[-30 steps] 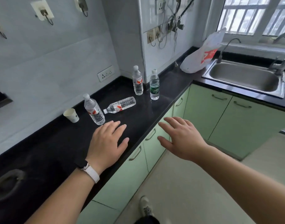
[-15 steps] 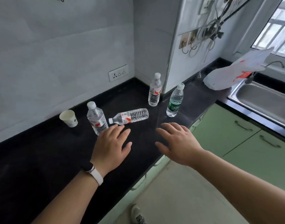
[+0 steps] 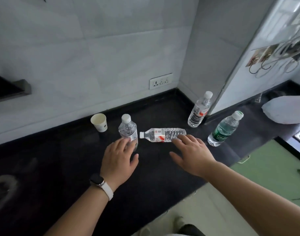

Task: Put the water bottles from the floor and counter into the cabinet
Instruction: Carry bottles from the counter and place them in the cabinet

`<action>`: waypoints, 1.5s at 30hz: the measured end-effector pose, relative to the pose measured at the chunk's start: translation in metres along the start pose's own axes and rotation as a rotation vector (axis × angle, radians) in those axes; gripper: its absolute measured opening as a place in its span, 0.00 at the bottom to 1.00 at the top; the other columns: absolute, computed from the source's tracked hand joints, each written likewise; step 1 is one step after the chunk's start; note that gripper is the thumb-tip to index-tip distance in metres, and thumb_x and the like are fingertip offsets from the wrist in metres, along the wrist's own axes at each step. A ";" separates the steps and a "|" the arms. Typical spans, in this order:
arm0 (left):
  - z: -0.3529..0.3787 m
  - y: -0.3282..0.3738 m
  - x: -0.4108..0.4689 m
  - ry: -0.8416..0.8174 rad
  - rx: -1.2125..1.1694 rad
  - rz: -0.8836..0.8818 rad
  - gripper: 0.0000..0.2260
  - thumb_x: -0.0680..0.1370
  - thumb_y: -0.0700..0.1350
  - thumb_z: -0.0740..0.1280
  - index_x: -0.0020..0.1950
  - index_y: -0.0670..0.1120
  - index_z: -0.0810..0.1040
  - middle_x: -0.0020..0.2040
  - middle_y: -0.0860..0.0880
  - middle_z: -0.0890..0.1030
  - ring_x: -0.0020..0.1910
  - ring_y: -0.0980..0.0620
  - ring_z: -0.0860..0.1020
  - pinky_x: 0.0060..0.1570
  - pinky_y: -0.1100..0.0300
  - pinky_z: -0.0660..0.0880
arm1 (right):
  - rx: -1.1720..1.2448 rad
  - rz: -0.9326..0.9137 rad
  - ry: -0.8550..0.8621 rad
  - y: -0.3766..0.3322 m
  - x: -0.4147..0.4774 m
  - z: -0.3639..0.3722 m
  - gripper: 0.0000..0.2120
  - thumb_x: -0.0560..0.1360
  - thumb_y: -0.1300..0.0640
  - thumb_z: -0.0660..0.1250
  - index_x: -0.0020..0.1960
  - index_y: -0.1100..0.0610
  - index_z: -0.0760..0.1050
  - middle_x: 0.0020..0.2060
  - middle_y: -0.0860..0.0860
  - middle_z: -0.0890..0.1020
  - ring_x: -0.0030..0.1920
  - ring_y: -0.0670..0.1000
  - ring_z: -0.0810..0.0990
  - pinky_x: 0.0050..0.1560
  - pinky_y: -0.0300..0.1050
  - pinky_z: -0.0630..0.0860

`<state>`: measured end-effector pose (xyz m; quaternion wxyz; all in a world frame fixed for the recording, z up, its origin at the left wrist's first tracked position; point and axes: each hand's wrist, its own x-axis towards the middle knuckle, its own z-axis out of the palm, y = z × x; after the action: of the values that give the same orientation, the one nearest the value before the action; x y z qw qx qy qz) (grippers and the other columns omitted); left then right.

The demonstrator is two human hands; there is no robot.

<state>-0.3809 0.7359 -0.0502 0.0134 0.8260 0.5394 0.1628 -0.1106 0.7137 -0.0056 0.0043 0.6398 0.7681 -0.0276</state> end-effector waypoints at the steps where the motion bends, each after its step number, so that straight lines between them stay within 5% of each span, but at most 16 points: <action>1: 0.000 -0.001 0.000 0.028 -0.013 -0.044 0.21 0.77 0.53 0.63 0.66 0.43 0.78 0.61 0.45 0.80 0.60 0.43 0.78 0.55 0.47 0.77 | 0.009 -0.014 -0.008 0.002 0.008 0.004 0.30 0.75 0.35 0.50 0.69 0.49 0.71 0.62 0.49 0.76 0.64 0.56 0.73 0.62 0.53 0.70; 5: 0.010 0.000 0.004 0.044 -0.078 -0.267 0.23 0.73 0.48 0.73 0.66 0.41 0.76 0.60 0.44 0.80 0.58 0.42 0.79 0.51 0.47 0.78 | 0.044 -0.066 -0.066 0.011 0.042 0.022 0.27 0.77 0.36 0.57 0.71 0.49 0.68 0.66 0.48 0.73 0.68 0.55 0.69 0.65 0.53 0.68; 8: 0.018 0.011 0.011 0.028 -0.217 -0.492 0.27 0.75 0.49 0.74 0.71 0.41 0.73 0.64 0.44 0.79 0.63 0.42 0.78 0.56 0.50 0.76 | 0.099 -0.077 -0.116 0.021 0.071 0.036 0.26 0.77 0.37 0.58 0.69 0.50 0.67 0.67 0.48 0.71 0.69 0.54 0.68 0.66 0.54 0.66; 11: 0.026 0.018 0.025 0.059 -0.416 -0.663 0.29 0.77 0.50 0.73 0.75 0.45 0.69 0.70 0.49 0.75 0.69 0.48 0.73 0.62 0.58 0.70 | 0.128 -0.094 -0.147 0.034 0.098 0.050 0.27 0.76 0.37 0.59 0.70 0.49 0.66 0.66 0.47 0.71 0.67 0.54 0.69 0.66 0.56 0.67; 17: 0.043 0.022 0.056 0.131 -0.690 -0.909 0.25 0.76 0.49 0.75 0.70 0.52 0.70 0.64 0.58 0.75 0.65 0.60 0.72 0.59 0.63 0.67 | 0.186 -0.155 -0.195 0.054 0.140 0.074 0.30 0.75 0.36 0.61 0.72 0.49 0.63 0.67 0.48 0.70 0.66 0.53 0.70 0.65 0.53 0.69; 28: 0.071 0.016 0.071 0.213 -0.801 -1.116 0.32 0.71 0.47 0.79 0.71 0.55 0.69 0.63 0.60 0.79 0.64 0.58 0.76 0.66 0.54 0.72 | 0.189 -0.266 -0.350 0.061 0.184 0.109 0.33 0.70 0.40 0.70 0.69 0.49 0.63 0.61 0.50 0.75 0.60 0.54 0.75 0.60 0.53 0.72; 45: 0.047 0.065 -0.009 0.451 -0.745 -1.278 0.26 0.69 0.46 0.81 0.62 0.59 0.75 0.55 0.61 0.82 0.54 0.66 0.80 0.54 0.66 0.75 | 0.303 -0.338 -0.361 0.026 0.160 0.089 0.24 0.71 0.40 0.69 0.60 0.49 0.67 0.51 0.45 0.74 0.47 0.50 0.77 0.43 0.47 0.75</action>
<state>-0.3134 0.7079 -0.0845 0.2716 0.2419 0.8109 0.4584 -0.1163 0.8717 -0.1021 0.0408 0.4807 0.8378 -0.2558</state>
